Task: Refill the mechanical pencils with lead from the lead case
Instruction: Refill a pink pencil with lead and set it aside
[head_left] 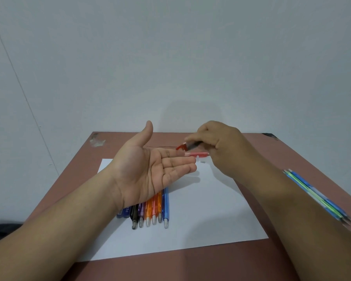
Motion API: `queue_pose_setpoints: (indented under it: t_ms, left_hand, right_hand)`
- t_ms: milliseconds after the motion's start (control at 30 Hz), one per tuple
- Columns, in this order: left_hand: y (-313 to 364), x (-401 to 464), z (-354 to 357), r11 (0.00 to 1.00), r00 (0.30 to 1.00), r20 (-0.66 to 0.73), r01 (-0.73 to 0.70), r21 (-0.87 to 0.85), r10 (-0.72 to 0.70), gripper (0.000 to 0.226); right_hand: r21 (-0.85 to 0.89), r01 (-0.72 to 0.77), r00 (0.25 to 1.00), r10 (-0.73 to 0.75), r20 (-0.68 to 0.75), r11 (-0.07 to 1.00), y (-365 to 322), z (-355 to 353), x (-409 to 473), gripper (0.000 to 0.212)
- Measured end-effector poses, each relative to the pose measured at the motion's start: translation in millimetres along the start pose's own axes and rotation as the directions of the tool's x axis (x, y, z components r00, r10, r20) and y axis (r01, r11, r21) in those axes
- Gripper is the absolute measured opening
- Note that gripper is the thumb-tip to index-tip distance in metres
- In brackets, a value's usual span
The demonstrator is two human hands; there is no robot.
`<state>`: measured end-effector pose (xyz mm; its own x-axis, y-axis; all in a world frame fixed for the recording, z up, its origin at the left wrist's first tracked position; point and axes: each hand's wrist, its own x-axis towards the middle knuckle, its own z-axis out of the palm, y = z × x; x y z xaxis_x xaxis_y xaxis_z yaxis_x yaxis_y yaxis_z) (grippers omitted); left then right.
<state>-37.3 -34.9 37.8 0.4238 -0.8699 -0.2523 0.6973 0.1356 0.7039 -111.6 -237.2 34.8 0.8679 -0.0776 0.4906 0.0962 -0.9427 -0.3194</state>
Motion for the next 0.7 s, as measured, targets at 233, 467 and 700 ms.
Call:
queue_pose_setpoints:
  t_ms: [233,467,700]
  left_hand:
    - [-0.3,-0.5,1.0,1.000,1.000,-0.008,-0.001,-0.007,0.001,0.100]
    - [0.0,-1.1,0.5,1.000,1.000,-0.003,0.004,-0.004,-0.004,0.100]
    - [-0.1,-1.7,1.2,1.000,1.000,0.000,0.005,0.000,-0.005,0.100]
  right_hand:
    - [0.129,-0.013,0.998,0.022,-0.066,0.992,1.2,0.2,-3.8,0.087]
    - [0.178,-0.030,0.996,0.043,-0.072,0.984,0.5,-1.1,-3.2,0.089]
    - [0.218,-0.040,0.996,0.055,-0.064,0.975,0.6,-2.0,-4.0,0.090]
